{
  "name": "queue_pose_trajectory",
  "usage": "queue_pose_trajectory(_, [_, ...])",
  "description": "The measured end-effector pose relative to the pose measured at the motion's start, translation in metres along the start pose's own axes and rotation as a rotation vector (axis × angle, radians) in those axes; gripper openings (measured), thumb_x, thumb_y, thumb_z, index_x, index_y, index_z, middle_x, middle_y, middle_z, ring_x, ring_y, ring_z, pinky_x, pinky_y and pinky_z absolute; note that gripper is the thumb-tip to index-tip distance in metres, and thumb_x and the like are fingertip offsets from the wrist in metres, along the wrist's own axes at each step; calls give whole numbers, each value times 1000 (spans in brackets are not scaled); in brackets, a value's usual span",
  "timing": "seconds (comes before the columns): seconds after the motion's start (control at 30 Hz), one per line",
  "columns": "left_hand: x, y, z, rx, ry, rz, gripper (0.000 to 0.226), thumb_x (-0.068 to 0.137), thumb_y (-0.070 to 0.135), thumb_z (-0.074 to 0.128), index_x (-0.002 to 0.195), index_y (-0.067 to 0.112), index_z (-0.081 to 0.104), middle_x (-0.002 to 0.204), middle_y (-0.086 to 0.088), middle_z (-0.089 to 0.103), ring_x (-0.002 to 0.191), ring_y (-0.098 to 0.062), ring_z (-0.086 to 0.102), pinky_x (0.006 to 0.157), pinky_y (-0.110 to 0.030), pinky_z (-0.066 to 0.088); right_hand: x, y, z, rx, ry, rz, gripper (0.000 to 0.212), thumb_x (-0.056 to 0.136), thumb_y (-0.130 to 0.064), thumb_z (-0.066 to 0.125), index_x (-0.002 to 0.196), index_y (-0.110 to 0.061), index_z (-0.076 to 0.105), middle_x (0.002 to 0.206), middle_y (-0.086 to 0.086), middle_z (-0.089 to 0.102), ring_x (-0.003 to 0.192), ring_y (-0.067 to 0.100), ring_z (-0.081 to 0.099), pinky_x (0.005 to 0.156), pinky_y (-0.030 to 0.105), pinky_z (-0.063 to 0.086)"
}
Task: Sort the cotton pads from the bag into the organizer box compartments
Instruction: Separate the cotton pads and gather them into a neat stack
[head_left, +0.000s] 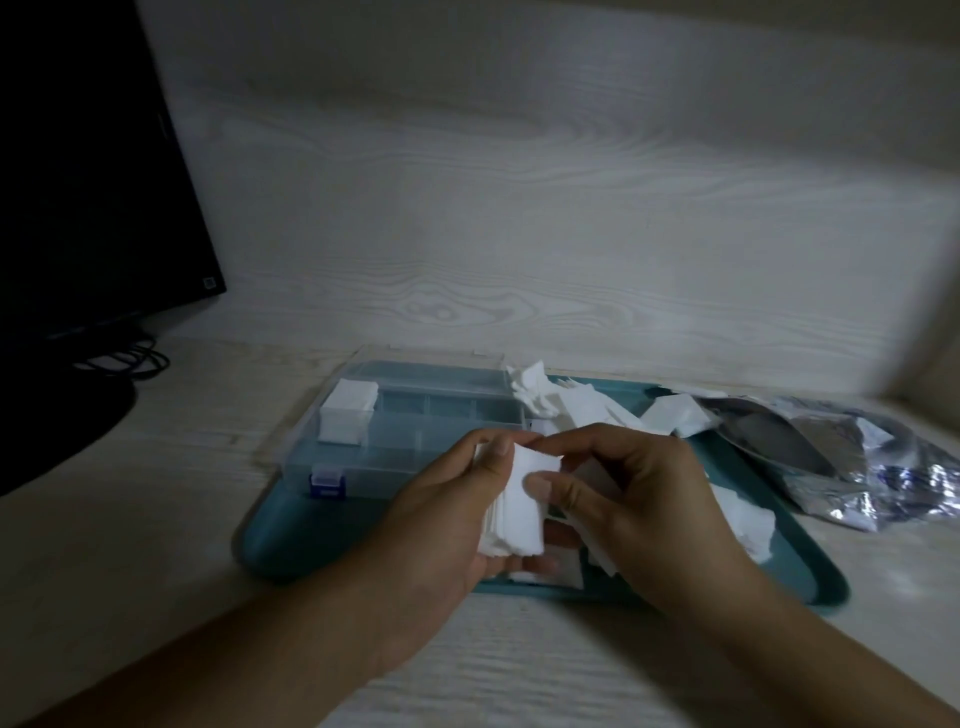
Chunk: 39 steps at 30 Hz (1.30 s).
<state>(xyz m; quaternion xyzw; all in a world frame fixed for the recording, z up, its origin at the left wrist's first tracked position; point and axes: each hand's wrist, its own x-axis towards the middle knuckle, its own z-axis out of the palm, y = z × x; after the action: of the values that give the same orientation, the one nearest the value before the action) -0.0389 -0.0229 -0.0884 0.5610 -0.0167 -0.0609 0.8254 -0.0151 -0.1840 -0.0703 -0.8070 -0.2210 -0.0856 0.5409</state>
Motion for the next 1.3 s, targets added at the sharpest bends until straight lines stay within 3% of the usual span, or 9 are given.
queue_pose_trajectory(0.17, [-3,2,5,6,-20,38,33,78,37,56,104,31,75,127,-18,60,107,-41,62,76,-45,56,-3,-3,3,-115,43,14,17,82,-22,75,93,-34,68,77,-9,70,65,5,68,54,13,51])
queue_pose_trajectory(0.3, [-3,5,5,22,1,62,29,86,29,55,107,22,73,101,-14,74,82,-32,72,64,-38,59,1,-2,-3,-123,16,21,20,95,-14,59,96,-32,68,74,-10,70,63,-2,63,54,9,45])
queue_pose_trajectory(0.43, [1,5,3,16,55,49,23,96,21,50,105,15,70,87,-16,74,69,-33,68,56,-37,57,7,-4,-15,140,60,139,31,98,-6,52,101,-29,73,67,-7,61,59,4,49,56,11,37])
queue_pose_trajectory(0.67, [2,0,1,38,19,23,44,78,37,57,116,18,67,109,-19,72,85,-39,71,70,-42,56,3,-10,-3,578,-13,190,31,71,4,70,99,-9,74,80,10,72,77,21,69,68,23,54])
queue_pose_trajectory(0.8, [4,-4,-1,21,-15,-13,50,80,40,56,124,19,64,122,-15,68,109,-43,64,86,-52,55,-2,-8,8,376,-8,162,26,78,9,71,90,-14,75,71,3,72,64,17,67,56,22,53])
queue_pose_trajectory(0.9, [2,-3,1,-25,-80,-12,49,82,35,53,127,16,62,120,-10,70,105,-34,68,84,-51,57,-7,-9,12,190,60,36,28,80,5,72,88,-22,76,74,-2,70,60,3,58,54,13,49])
queue_pose_trajectory(1.07, [-2,2,7,-67,-136,-28,49,82,34,53,123,10,63,93,-21,70,63,-31,64,52,-34,51,-7,0,7,-118,165,-174,37,78,-5,78,97,-37,72,84,-16,69,87,-1,61,74,8,43])
queue_pose_trajectory(1.2, [-1,2,5,-74,-121,-33,45,81,33,55,120,11,65,103,-23,71,70,-32,67,58,-37,54,-5,3,0,-199,172,-239,33,84,-20,75,114,-31,65,105,-17,67,103,4,60,85,18,46])
queue_pose_trajectory(1.3, [0,3,2,-100,-50,-15,41,81,30,57,118,16,68,112,-18,72,93,-33,70,72,-44,56,-7,-2,-8,-160,-23,-226,50,82,-39,70,128,-33,53,123,-21,60,120,3,53,97,22,43])
